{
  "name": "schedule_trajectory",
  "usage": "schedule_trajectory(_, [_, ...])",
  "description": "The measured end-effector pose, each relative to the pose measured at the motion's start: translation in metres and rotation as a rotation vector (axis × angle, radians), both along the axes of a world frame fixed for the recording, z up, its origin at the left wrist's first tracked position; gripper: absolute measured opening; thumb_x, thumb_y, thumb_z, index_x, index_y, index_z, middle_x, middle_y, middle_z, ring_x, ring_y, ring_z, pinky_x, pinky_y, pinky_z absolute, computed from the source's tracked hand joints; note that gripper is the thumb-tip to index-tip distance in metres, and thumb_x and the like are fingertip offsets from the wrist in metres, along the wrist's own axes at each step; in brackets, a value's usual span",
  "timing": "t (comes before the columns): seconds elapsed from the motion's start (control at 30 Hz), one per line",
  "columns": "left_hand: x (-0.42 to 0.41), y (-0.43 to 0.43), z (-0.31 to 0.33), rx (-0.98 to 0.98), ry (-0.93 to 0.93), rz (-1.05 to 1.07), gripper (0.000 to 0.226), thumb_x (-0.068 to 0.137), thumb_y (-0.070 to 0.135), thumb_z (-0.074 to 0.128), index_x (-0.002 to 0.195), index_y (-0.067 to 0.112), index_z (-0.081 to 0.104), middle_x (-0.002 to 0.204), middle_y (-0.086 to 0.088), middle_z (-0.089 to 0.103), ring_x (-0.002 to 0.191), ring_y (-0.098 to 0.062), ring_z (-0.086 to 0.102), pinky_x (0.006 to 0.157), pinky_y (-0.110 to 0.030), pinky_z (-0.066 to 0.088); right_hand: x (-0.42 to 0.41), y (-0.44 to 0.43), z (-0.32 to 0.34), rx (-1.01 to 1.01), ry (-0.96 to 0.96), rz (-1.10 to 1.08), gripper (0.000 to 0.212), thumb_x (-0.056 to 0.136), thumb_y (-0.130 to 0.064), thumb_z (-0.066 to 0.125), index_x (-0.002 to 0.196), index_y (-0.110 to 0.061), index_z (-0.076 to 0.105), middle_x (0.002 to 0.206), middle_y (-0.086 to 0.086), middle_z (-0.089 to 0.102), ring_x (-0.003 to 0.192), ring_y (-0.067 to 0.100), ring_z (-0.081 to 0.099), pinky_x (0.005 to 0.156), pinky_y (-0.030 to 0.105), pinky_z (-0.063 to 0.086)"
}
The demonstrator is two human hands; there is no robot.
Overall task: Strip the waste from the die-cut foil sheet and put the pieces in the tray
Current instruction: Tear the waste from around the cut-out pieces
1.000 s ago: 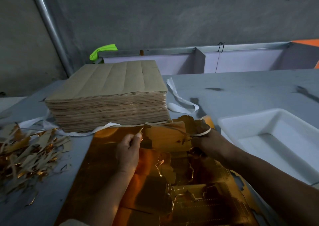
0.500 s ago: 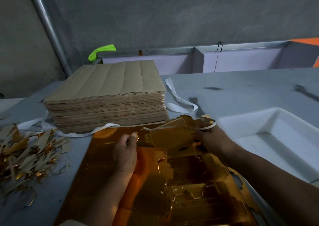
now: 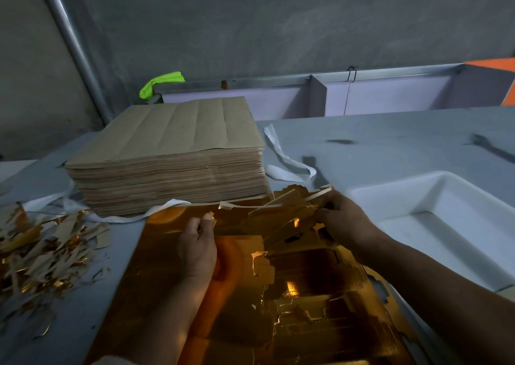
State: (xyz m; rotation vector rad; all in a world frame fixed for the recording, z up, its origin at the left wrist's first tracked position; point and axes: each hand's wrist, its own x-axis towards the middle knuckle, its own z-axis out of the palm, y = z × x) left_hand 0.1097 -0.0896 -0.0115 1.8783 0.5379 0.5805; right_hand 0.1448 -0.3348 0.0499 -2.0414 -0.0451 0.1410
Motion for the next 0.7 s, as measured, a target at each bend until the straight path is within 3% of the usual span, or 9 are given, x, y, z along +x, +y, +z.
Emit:
schedule_trajectory(0.07, [-0.0004, 0.0000, -0.0003, -0.006, 0.001, 0.000, 0.038, 0.101, 0.042, 0.043, 0.080, 0.013, 0.055, 0.061, 0.001, 0.041, 0.055, -0.013, 0.041, 0.051, -0.026, 0.033, -0.0007, 0.0003, 0.0005, -0.006, 0.018, 0.011, 0.007, 0.100, -0.020, 0.052, 0.103, -0.022, 0.057, 0.098, 0.006, 0.067, 0.081, 0.025, 0.068, 0.063, 0.034, 0.054])
schedule_trajectory(0.2, [-0.0007, -0.0009, 0.0007, -0.010, 0.038, -0.002, 0.037, 0.101, 0.045, 0.040, 0.085, 0.016, 0.056, 0.068, -0.001, 0.048, 0.061, -0.014, 0.047, 0.054, -0.027, 0.035, -0.0035, 0.0013, 0.0025, -0.002, 0.047, 0.058, 0.010, 0.101, -0.015, 0.051, 0.104, -0.023, 0.056, 0.099, 0.007, 0.064, 0.075, 0.023, 0.067, 0.056, 0.029, 0.051])
schedule_trajectory(0.3, [-0.0010, -0.0032, 0.0028, -0.038, 0.058, -0.011, 0.031, 0.102, 0.044, 0.040, 0.095, 0.020, 0.058, 0.083, 0.000, 0.059, 0.075, -0.015, 0.055, 0.059, -0.027, 0.036, -0.0055, 0.0011, 0.0040, 0.017, 0.041, 0.112, 0.022, 0.101, -0.010, 0.050, 0.098, -0.032, 0.054, 0.098, 0.004, 0.063, 0.074, 0.023, 0.069, 0.053, 0.025, 0.050])
schedule_trajectory(0.4, [-0.0021, -0.0050, 0.0042, -0.075, 0.021, -0.024, 0.019, 0.101, 0.039, 0.044, 0.106, 0.027, 0.057, 0.093, 0.005, 0.061, 0.089, -0.015, 0.058, 0.061, -0.026, 0.037, -0.0060, 0.0008, 0.0038, 0.053, 0.040, 0.140, 0.024, 0.101, -0.010, 0.049, 0.110, -0.032, 0.056, 0.104, 0.006, 0.064, 0.079, 0.026, 0.071, 0.055, 0.026, 0.053])
schedule_trajectory(0.53, [-0.0021, -0.0027, 0.0035, -0.076, -0.005, -0.056, 0.028, 0.099, 0.033, 0.051, 0.126, 0.030, 0.056, 0.125, 0.002, 0.052, 0.109, -0.019, 0.054, 0.076, -0.033, 0.046, -0.0060, 0.0017, 0.0028, 0.084, 0.009, 0.149, 0.028, 0.101, -0.014, 0.050, 0.105, -0.042, 0.052, 0.101, -0.001, 0.063, 0.084, 0.021, 0.069, 0.061, 0.029, 0.055])
schedule_trajectory(0.6, [-0.0018, -0.0020, 0.0040, -0.035, 0.015, -0.057, 0.025, 0.097, 0.032, 0.054, 0.122, 0.031, 0.058, 0.134, 0.001, 0.041, 0.116, -0.022, 0.050, 0.084, -0.040, 0.050, -0.0061, 0.0026, 0.0023, 0.090, 0.008, 0.145, 0.027, 0.101, -0.015, 0.051, 0.108, -0.041, 0.052, 0.102, -0.003, 0.062, 0.089, 0.021, 0.067, 0.069, 0.035, 0.059])
schedule_trajectory(0.7, [-0.0028, -0.0045, 0.0030, -0.004, -0.004, -0.071, 0.010, 0.096, 0.031, 0.056, 0.099, 0.025, 0.064, 0.136, 0.002, 0.040, 0.122, -0.020, 0.045, 0.082, -0.031, 0.041, -0.0068, 0.0031, 0.0032, 0.140, 0.048, 0.139, 0.020, 0.101, -0.016, 0.051, 0.105, -0.035, 0.056, 0.105, -0.002, 0.064, 0.094, 0.023, 0.068, 0.084, 0.047, 0.059])
